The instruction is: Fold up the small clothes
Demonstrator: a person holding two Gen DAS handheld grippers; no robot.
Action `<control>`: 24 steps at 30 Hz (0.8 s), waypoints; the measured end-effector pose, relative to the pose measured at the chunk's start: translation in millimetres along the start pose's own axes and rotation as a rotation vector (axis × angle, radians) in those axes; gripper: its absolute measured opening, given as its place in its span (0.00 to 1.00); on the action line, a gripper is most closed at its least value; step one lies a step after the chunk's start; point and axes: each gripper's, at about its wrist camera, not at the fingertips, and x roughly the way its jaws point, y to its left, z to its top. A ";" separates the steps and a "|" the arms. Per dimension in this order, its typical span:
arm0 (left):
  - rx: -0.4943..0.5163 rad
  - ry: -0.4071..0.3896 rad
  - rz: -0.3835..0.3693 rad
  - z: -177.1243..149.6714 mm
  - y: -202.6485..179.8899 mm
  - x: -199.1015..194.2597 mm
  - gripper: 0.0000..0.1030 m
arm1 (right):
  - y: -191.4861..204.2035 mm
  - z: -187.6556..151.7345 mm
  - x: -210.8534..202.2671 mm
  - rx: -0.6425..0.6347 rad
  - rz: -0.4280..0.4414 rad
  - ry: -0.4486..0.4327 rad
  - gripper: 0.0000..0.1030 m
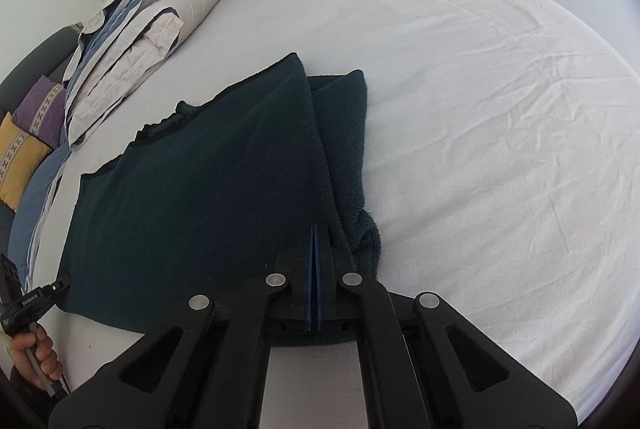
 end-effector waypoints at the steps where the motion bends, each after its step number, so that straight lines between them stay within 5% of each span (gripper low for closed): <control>1: -0.002 0.001 -0.002 0.0 0.5 -0.7 0.06 | -2.1 -0.8 -1.7 0.009 0.006 -0.001 0.00; 10: -0.010 0.015 -0.005 0.3 1.3 3.2 0.07 | -5.2 -8.4 -19.4 0.004 0.076 -0.005 0.02; 11: -0.013 0.016 -0.007 0.4 2.0 3.6 0.07 | -2.3 -7.3 -22.6 -0.018 0.048 -0.021 0.06; 14: -0.022 0.019 -0.012 0.7 3.2 4.8 0.07 | 5.1 -3.1 -34.3 -0.064 0.065 -0.073 0.46; 19: -0.020 0.019 -0.012 0.9 3.5 4.7 0.07 | 22.0 4.2 -18.9 -0.167 -0.002 -0.023 0.44; 24: -0.021 0.020 -0.014 0.9 4.0 5.5 0.07 | 22.8 9.4 1.8 -0.193 -0.064 0.015 0.19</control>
